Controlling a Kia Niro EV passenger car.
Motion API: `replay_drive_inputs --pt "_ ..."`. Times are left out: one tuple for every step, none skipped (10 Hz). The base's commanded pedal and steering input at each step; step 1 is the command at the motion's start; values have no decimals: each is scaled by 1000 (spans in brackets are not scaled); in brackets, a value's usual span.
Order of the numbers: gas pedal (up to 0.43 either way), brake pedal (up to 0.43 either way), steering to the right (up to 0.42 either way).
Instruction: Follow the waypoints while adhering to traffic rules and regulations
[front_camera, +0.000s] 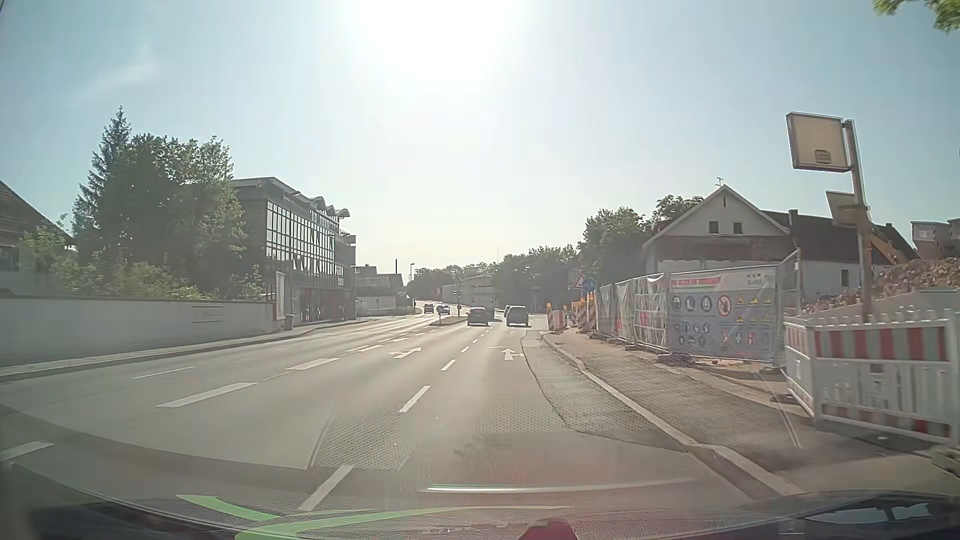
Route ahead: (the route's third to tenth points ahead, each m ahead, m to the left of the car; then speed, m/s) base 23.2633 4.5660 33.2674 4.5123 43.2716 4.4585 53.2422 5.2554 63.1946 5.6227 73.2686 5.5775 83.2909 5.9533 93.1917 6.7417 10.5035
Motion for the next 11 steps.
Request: replay_drive_inputs --pt "0 250 0" --pt "0 238 0" --pt "0 238 1" --pt "0 238 1" --pt "0 232 1" --pt "0 226 1" --pt "0 232 1" --pt "0 226 1" --pt "0 226 5" --pt "0 171 6" --pt "0 30 6"
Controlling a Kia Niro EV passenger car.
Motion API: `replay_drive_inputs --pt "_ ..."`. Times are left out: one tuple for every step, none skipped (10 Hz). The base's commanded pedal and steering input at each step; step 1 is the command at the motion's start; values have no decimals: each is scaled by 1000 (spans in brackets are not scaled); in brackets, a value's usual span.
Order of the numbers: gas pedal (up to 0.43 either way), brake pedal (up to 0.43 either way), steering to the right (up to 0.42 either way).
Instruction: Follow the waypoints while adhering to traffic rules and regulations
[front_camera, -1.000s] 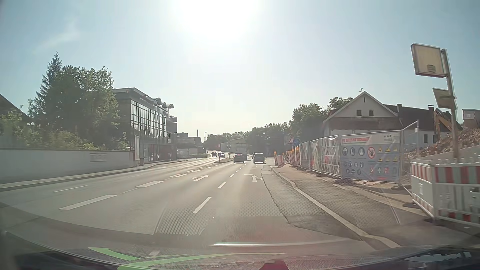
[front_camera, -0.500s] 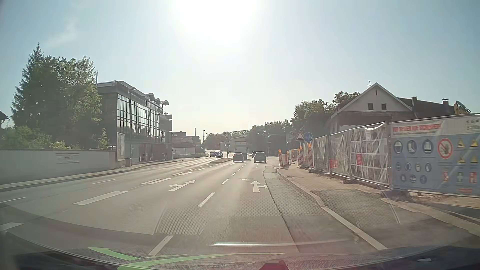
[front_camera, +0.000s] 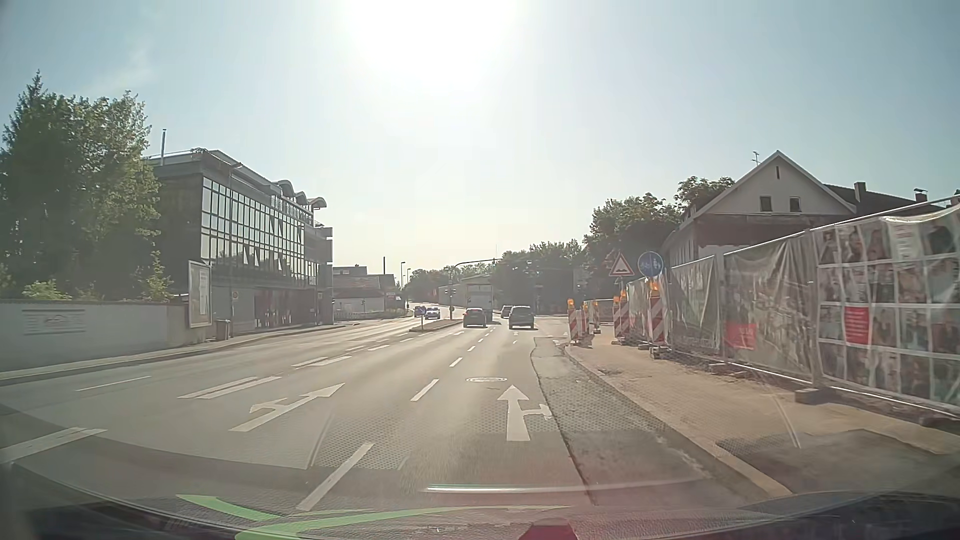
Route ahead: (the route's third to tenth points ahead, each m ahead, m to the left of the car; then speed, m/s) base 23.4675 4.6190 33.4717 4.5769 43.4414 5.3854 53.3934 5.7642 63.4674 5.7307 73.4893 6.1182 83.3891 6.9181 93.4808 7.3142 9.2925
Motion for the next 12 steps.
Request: replay_drive_inputs --pt "0 0 6" --pt "0 0 5" --pt "0 0 6" --pt "59 0 6" --pt "169 0 6" --pt "169 0 5" --pt "177 0 5" --pt "177 0 4" --pt "177 0 4" --pt "177 0 4" --pt "177 0 4" --pt "177 0 4"
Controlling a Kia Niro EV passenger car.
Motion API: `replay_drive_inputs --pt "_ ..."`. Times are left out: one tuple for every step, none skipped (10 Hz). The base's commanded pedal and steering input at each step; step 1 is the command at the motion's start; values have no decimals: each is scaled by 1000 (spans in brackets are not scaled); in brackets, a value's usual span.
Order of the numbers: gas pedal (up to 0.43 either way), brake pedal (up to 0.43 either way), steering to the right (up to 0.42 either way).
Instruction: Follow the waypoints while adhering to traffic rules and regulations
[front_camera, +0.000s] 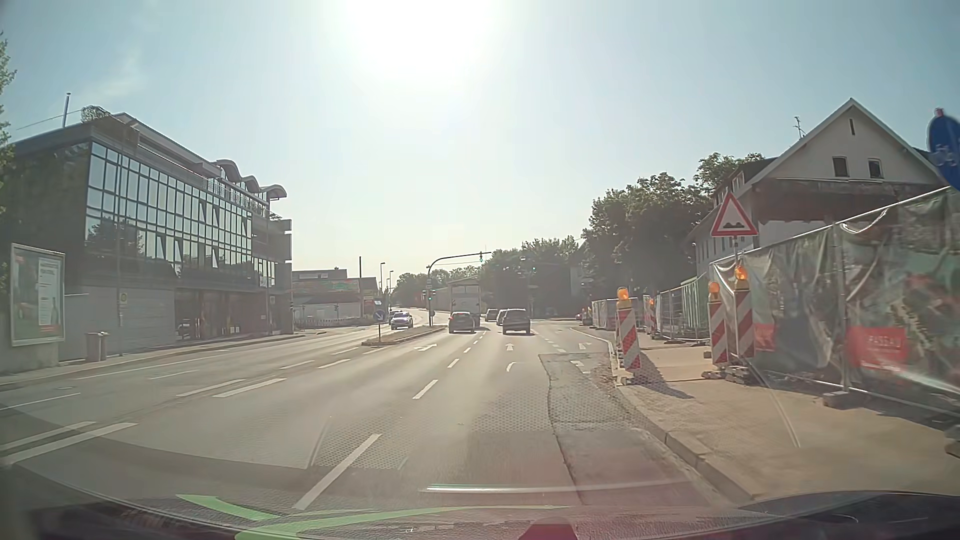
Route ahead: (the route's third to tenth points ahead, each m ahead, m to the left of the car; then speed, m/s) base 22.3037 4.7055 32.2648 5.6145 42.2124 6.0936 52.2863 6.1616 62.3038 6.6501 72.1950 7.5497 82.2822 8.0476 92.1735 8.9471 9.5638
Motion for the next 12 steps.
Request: replay_drive_inputs --pt "169 0 4" --pt "169 0 3" --pt "169 0 3" --pt "169 0 3" --pt "169 0 3" --pt "169 0 3" --pt "169 0 4" --pt "169 0 3" --pt "169 0 3" --pt "169 0 4" --pt "169 0 3" --pt "169 0 3"
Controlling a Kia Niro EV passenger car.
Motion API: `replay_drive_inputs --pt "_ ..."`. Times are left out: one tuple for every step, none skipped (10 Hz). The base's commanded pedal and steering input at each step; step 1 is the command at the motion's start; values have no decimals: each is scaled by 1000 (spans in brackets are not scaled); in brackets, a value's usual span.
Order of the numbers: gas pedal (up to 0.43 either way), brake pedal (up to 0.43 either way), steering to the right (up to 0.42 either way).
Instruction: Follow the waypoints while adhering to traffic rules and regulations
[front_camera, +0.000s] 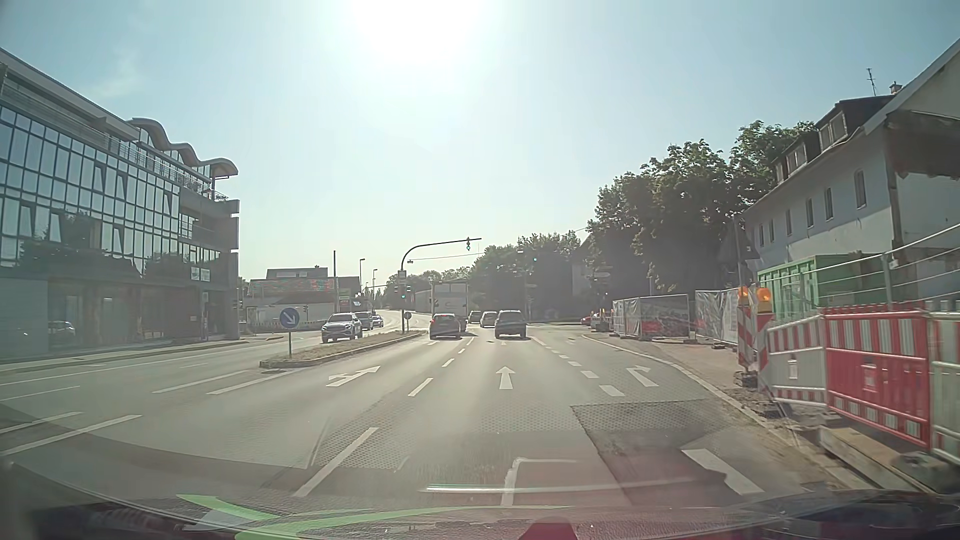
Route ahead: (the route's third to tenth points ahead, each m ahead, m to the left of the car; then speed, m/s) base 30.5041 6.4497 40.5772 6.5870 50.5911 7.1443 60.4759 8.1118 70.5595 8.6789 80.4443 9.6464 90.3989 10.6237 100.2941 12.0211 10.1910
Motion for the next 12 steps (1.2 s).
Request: replay_drive_inputs --pt "169 0 2" --pt "169 0 2" --pt "169 0 2" --pt "169 0 1" --pt "169 0 0" --pt "169 0 -1" --pt "169 0 -1" --pt "169 0 -1" --pt "169 0 -1" --pt "169 0 -1" --pt "169 0 0" --pt "169 0 -1"
